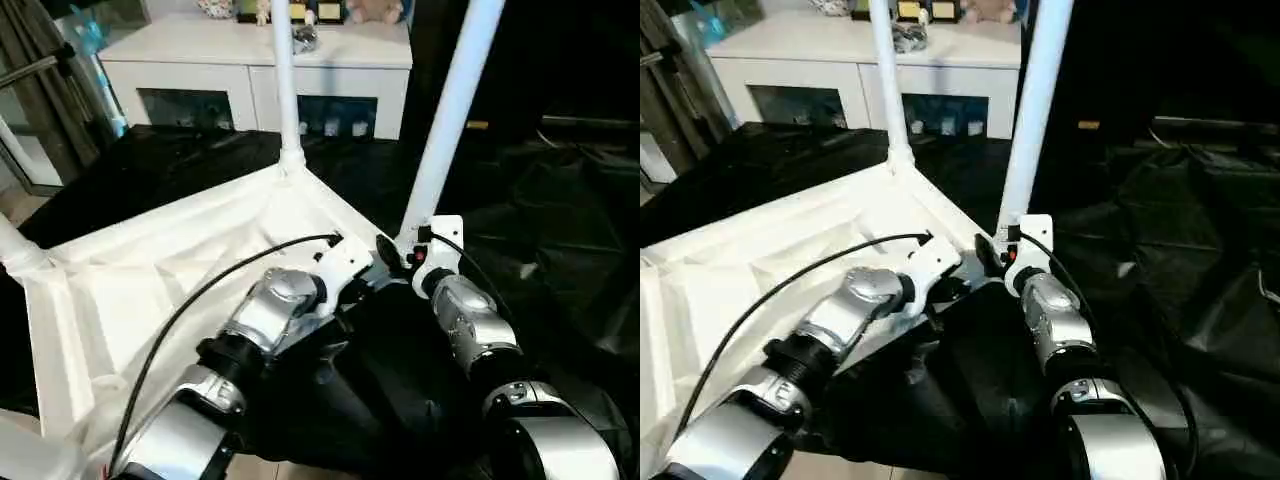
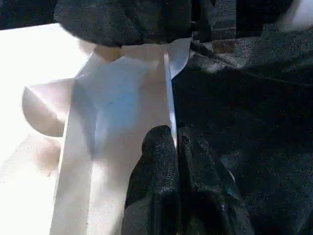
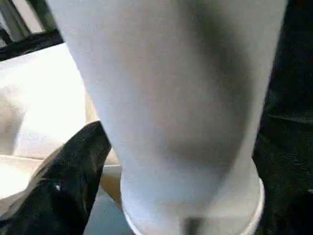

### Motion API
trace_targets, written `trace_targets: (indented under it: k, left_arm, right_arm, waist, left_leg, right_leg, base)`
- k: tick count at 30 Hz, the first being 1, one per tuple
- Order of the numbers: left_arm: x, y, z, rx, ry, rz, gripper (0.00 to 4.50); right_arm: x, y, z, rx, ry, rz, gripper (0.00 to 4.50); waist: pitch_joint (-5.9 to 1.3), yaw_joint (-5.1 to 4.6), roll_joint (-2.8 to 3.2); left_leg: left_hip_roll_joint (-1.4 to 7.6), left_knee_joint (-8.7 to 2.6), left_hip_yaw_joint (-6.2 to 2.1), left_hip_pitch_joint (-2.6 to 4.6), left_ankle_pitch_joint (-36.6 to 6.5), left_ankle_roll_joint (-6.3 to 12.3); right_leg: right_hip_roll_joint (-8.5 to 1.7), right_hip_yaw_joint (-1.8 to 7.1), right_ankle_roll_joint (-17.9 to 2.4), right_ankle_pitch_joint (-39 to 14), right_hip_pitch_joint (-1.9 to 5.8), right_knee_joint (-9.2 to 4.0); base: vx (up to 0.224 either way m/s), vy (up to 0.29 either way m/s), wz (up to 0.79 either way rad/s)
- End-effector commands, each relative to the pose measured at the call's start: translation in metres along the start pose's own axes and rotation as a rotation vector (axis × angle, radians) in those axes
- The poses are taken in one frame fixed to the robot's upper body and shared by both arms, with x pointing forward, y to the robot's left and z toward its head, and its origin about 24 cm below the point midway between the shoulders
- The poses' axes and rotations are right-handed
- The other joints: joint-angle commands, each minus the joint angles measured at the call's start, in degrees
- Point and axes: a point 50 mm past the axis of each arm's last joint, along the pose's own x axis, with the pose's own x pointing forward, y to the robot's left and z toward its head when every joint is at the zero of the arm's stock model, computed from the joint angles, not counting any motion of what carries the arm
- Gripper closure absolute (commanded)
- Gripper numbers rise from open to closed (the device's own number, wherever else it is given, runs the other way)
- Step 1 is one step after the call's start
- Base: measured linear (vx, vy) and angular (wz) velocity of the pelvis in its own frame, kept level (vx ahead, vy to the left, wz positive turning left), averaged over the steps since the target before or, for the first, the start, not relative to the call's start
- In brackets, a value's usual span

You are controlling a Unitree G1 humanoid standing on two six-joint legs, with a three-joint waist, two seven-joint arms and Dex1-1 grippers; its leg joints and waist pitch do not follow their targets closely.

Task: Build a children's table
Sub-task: Rotate leg to tighten

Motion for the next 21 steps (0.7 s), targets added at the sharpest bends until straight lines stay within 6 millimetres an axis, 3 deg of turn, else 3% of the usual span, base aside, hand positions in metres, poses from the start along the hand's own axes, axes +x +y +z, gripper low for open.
trace_targets:
  k: [1, 3, 4, 5, 8, 10, 13, 15, 16, 17, 18, 19, 20, 21]
  left_arm:
    - [0.002, -0.012, 0.007, 0.082, -0.021, -0.109, 4.50]
    - [-0.001, -0.013, 0.005, 0.092, -0.025, -0.134, 4.50]
    - [-0.004, -0.014, 0.003, 0.103, -0.030, -0.158, 4.50]
    - [-0.007, -0.013, 0.001, 0.106, -0.027, -0.173, 4.50]
    - [-0.014, -0.012, -0.003, 0.120, -0.023, -0.206, 4.50]
    - [-0.021, -0.010, -0.006, 0.130, -0.020, -0.233, 4.50]
    - [-0.027, -0.007, -0.009, 0.140, -0.017, -0.254, 4.50]
    - [-0.038, -0.005, -0.013, 0.164, -0.017, -0.304, 4.50]
    - [-0.044, -0.005, -0.016, 0.183, -0.015, -0.340, 4.50]
    - [-0.048, -0.004, -0.018, 0.187, -0.013, -0.360, 4.50]
    - [-0.049, -0.004, -0.019, 0.188, -0.013, -0.364, 4.50]
    - [-0.052, -0.004, -0.021, 0.204, -0.015, -0.383, 4.50]
    - [-0.052, -0.004, -0.021, 0.204, -0.015, -0.383, 4.50]
    - [-0.057, -0.003, -0.025, 0.210, -0.006, -0.400, 4.50]
  right_arm:
    - [-0.005, 0.002, -0.022, 0.039, 0.091, 0.040, 0.02]
    - [-0.006, 0.001, -0.016, 0.013, 0.069, 0.075, 0.02]
    - [-0.008, -0.001, -0.012, -0.018, 0.054, 0.107, 0.02]
    - [-0.011, -0.003, -0.009, -0.049, 0.040, 0.132, 0.02]
    - [-0.022, -0.010, -0.002, -0.121, 0.025, 0.205, 0.02]
    - [-0.035, -0.016, 0.001, -0.180, 0.028, 0.290, 0.02]
    - [-0.048, -0.020, 0.004, -0.226, 0.033, 0.364, 0.02]
    - [-0.069, -0.025, 0.013, -0.276, 0.031, 0.465, 0.02]
    - [-0.080, -0.026, 0.018, -0.307, 0.035, 0.519, 0.02]
    - [-0.085, -0.026, 0.021, -0.327, 0.038, 0.542, 0.02]
    - [-0.086, -0.026, 0.021, -0.331, 0.038, 0.546, 0.02]
    - [-0.092, -0.027, 0.025, -0.344, 0.039, 0.567, 0.02]
    - [-0.092, -0.027, 0.025, -0.344, 0.039, 0.567, 0.02]
    - [-0.097, -0.026, 0.028, -0.355, 0.044, 0.590, 0.02]
  waist:
    - [-2.21, 0.37, -0.22]
    - [-2.54, 1.03, -0.15]
    - [-2.70, 1.29, -0.37]
    - [-2.83, 1.55, -0.50]
    - [-2.86, 1.73, -0.65]
    - [-3.11, 2.53, -0.76]
    - [-3.70, 3.34, -0.61]
    - [-4.05, 4.21, -0.53]
    - [-4.19, 4.44, 0.13]
    - [-4.68, 4.61, -0.27]
    - [-4.76, 4.56, -0.20]
    - [-4.54, 4.61, -0.02]
    - [-4.44, 4.59, -0.12]
    - [-4.15, 4.55, -0.04]
  left_leg:
    - [3.12, -5.44, -1.25, 0.07, -22.5, 1.98]
    - [3.46, -5.29, -0.63, 0.24, -18.3, 2.71]
    - [3.56, -5.25, -0.42, -0.24, -15.4, 3.48]
    - [3.62, -5.18, -0.11, -0.36, -13.7, 4.22]
    - [3.44, -5.09, 0.33, -0.60, -13.9, 4.79]
    - [3.57, -4.77, 0.73, -0.45, -11.5, 5.48]
    - [3.45, -3.71, 1.10, -0.54, -1.8, 8.79]
    - [3.41, -3.01, 1.04, -0.51, 2.0, 11.17]
    - [3.40, -2.65, 1.03, -0.39, 4.2, 12.66]
    - [3.41, -2.07, 1.00, -0.36, 7.2, 14.31]
    - [3.32, -1.88, 0.91, -0.70, 9.1, 15.16]
    - [3.26, -1.71, 1.01, -0.88, 9.8, 16.33]
    - [3.30, -1.69, 1.06, -0.94, 9.0, 16.41]
    - [3.51, -1.99, 1.18, -0.90, 5.4, 15.47]
  right_leg:
    - [-3.90, 2.79, -7.7, -25.0, 1.09, -5.24]
    - [-3.81, 3.20, -10.2, -19.3, 1.00, -4.66]
    - [-3.69, 3.27, -11.3, -16.4, 1.39, -4.06]
    - [-3.59, 3.31, -11.6, -15.5, 1.47, -3.87]
    - [-3.27, 3.60, -11.8, -16.2, 1.05, -3.69]
    - [-3.07, 4.02, -12.1, -12.6, 1.04, -3.17]
    - [-2.74, 4.20, -14.9, 1.0, 1.32, -1.40]
    - [-2.68, 4.17, -15.5, 6.9, 1.66, -0.70]
    - [-2.49, 4.15, -15.9, 10.0, 1.36, -0.25]
    - [-2.26, 4.16, -16.1, 14.0, 1.36, 0.26]
    - [-2.18, 4.10, -16.3, 15.7, 1.43, 0.60]
    - [-2.16, 3.89, -16.6, 15.3, 0.99, 0.56]
    - [-2.23, 3.93, -16.6, 14.0, 0.95, 0.43]
    - [-2.43, 3.96, -16.7, 9.1, 0.81, 0.02]
  base:
    - [0.000, 0.000, 0.00]
    - [0.000, 0.000, 0.00]
    - [0.000, 0.000, 0.00]
    - [0.000, 0.000, 0.00]
    - [0.018, -0.006, 0.00]
    - [0.067, -0.017, 0.02]
    - [0.053, -0.005, 0.02]
    - [0.087, 0.013, -0.02]
    - [0.061, 0.016, 0.00]
    - [0.000, 0.000, 0.00]
    - [0.000, 0.000, 0.00]
    - [0.000, 0.000, 0.00]
    - [0.000, 0.000, 0.00]
    - [0.000, 0.000, 0.00]
